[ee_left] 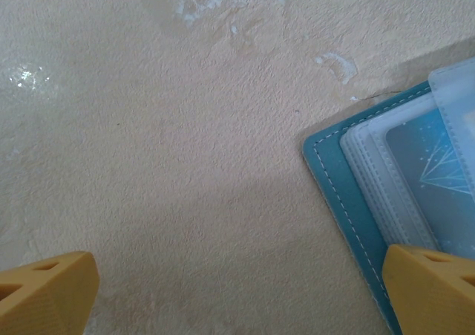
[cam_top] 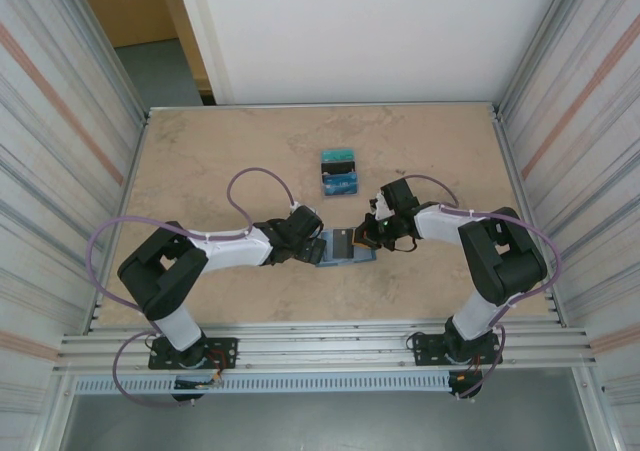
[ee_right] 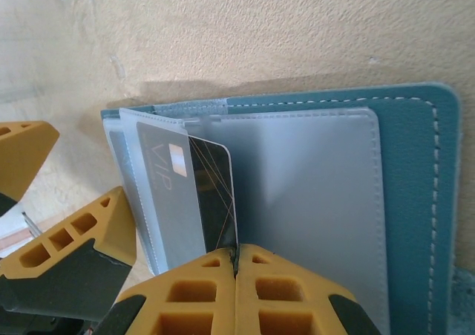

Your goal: Take the credit cards out of the card holder

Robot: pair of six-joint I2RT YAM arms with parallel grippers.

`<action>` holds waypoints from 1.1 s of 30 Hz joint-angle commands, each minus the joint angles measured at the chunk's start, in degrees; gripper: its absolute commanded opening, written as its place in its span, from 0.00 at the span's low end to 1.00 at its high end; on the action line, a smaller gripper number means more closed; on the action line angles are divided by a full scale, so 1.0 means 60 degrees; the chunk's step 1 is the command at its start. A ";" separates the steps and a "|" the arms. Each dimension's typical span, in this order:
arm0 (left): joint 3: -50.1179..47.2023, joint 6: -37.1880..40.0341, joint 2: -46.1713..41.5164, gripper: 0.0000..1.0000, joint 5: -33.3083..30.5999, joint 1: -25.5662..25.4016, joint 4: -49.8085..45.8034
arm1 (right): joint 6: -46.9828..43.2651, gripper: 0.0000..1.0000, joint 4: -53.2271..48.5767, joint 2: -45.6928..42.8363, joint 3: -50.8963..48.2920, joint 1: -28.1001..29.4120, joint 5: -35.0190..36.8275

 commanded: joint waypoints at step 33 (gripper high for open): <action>0.1468 0.1086 0.1090 0.99 -0.0121 -0.0296 -0.0517 | 0.0214 0.16 0.0230 -0.0174 -0.0112 -0.0072 -0.0245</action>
